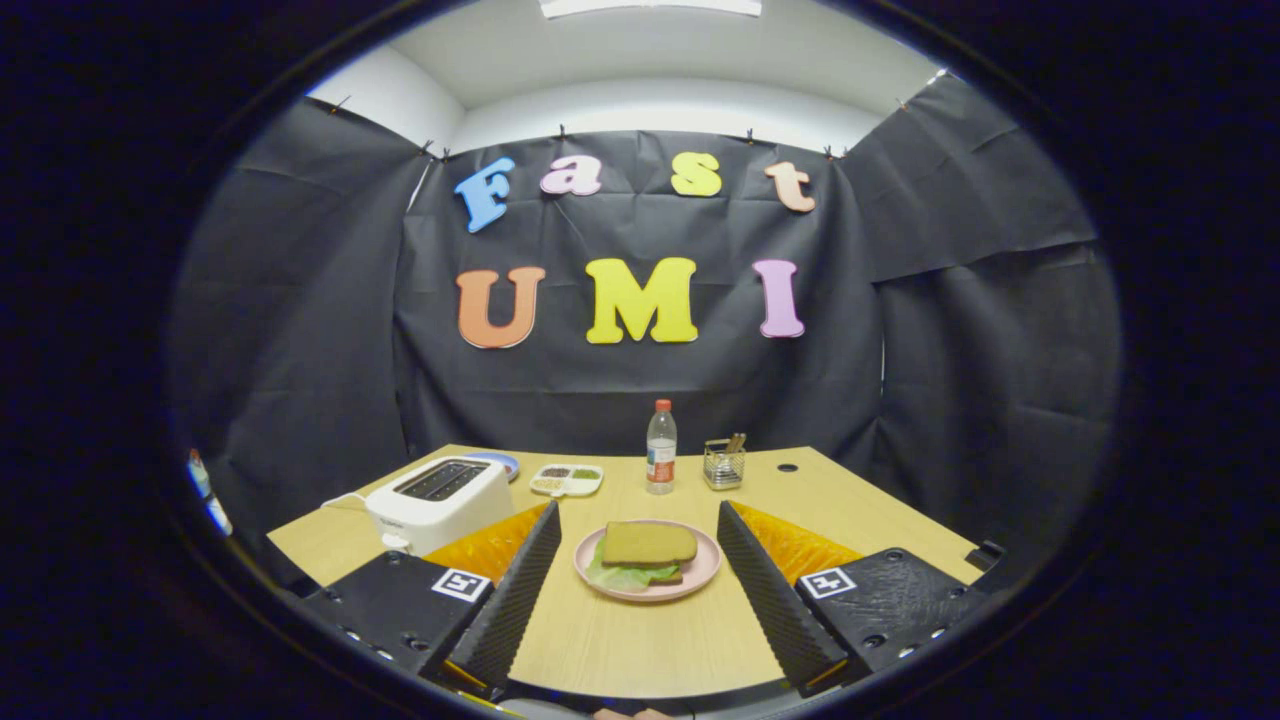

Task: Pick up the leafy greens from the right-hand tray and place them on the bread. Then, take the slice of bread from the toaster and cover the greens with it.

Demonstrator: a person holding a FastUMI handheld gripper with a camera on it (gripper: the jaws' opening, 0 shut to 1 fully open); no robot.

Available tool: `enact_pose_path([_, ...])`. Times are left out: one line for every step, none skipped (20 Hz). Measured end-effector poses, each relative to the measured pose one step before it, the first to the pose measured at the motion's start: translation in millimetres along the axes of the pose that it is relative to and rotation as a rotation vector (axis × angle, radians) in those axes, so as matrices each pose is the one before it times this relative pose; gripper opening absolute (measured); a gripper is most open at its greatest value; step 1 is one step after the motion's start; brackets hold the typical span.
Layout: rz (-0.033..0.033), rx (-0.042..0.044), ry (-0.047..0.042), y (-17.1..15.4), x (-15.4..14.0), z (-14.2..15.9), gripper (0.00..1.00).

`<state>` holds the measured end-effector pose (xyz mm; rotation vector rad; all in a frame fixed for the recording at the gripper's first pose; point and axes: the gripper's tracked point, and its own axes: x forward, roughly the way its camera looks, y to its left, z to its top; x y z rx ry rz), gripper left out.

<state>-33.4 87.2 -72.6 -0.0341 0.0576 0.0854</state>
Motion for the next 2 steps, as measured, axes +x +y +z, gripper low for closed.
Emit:
enact_pose_path([0.00155, 0.00494, -0.00271, -0.31, -0.28, 0.19, 0.96])
enact_pose_path([-0.0027, 0.00432, -0.00383, -0.8, 0.05, 0.3, 0.96])
